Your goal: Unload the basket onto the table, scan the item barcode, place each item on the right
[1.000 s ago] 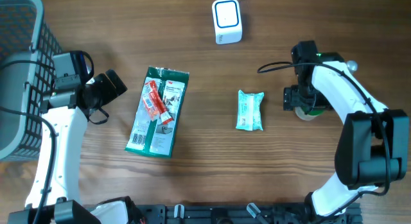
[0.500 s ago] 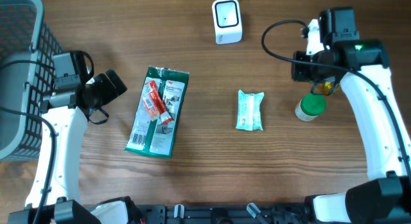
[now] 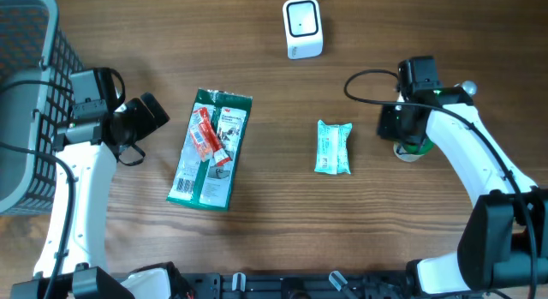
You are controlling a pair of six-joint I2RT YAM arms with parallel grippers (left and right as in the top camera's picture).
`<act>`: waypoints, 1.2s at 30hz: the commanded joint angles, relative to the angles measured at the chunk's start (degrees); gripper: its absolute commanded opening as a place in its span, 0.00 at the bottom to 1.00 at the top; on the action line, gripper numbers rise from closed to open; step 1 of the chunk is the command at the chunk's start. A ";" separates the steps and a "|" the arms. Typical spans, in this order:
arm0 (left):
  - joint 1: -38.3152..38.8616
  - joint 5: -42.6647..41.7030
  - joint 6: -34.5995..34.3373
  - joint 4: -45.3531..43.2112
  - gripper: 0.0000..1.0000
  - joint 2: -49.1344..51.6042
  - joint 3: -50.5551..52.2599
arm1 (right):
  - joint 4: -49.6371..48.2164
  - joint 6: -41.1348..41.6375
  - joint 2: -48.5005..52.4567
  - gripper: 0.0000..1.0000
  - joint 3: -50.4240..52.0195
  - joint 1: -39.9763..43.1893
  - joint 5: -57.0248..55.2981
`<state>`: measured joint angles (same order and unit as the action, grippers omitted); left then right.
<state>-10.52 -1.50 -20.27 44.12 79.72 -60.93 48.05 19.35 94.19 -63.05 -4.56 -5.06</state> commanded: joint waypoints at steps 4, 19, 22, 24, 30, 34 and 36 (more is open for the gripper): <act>-0.20 0.52 0.09 -0.13 1.00 0.33 -0.22 | 5.20 5.07 0.09 0.28 -0.07 0.09 -23.71; -0.20 0.52 0.09 -0.13 1.00 0.33 -0.22 | 3.74 -17.92 0.24 0.40 -9.07 -0.09 28.09; -0.20 0.52 0.09 -0.13 1.00 0.33 -0.22 | 0.50 -17.88 0.96 0.37 -5.60 -0.09 28.15; -0.20 0.52 0.09 -0.13 1.00 0.33 -0.22 | -1.57 -17.92 1.75 0.37 -3.19 -0.09 28.74; -0.20 0.52 0.09 -0.13 1.00 0.33 -0.22 | -8.24 -20.81 5.53 0.36 2.23 -0.09 37.62; -0.20 0.52 0.09 -0.13 1.00 0.33 -0.22 | -8.94 -20.83 7.67 0.36 3.65 -0.09 38.18; -0.20 0.52 0.09 -0.13 1.00 0.33 -0.22 | -10.19 -20.79 8.26 0.36 4.61 -0.09 38.18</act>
<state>-10.52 -1.50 -20.27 44.12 79.72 -60.93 39.24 -0.16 100.99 -59.57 -4.45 30.39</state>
